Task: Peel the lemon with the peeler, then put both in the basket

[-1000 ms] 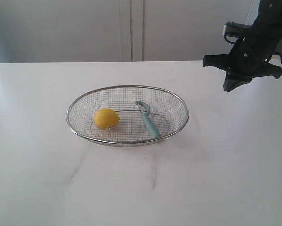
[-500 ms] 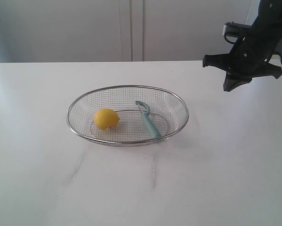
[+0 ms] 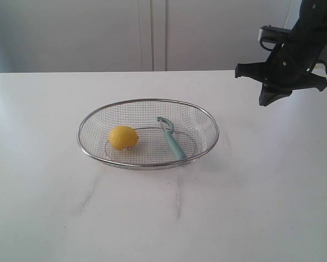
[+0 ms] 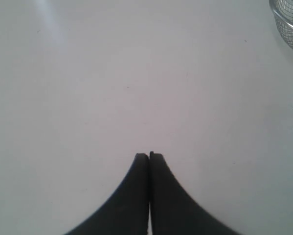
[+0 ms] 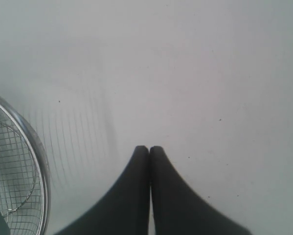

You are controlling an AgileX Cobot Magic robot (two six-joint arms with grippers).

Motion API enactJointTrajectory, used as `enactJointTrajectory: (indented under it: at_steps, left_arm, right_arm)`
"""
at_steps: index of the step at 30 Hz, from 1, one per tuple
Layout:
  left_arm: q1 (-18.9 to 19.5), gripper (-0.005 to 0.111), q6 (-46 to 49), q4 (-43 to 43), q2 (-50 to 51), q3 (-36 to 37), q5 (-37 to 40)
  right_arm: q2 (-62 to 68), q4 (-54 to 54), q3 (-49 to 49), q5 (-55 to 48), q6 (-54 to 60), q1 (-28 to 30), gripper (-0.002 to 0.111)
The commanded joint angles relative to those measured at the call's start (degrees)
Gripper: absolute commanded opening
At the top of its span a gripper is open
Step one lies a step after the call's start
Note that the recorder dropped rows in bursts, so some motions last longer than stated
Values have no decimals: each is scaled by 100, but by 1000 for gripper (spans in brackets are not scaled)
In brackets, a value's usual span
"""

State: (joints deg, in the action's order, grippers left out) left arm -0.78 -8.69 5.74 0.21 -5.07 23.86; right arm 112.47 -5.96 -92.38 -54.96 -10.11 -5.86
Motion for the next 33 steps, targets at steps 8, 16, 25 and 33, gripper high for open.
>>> enactJointTrajectory:
  at_steps: [8,16,25,33]
  left_arm:
    - [17,0,869,-443,-21,29,-42]
    - [17,0,993,-487,-21,29,-42]
    - [17,0,1022,-378,-21,39,-19]
    - [17,0,1032,-388,-21,507,-632]
  right_arm:
    - [-65,34,-24,47,-23,26,0]
    - [-65,34,-24,47,-23,26,0]
    - [-65,34,-24,47,-23,26,0]
    - [-65,34,-24,48,-23,26,0]
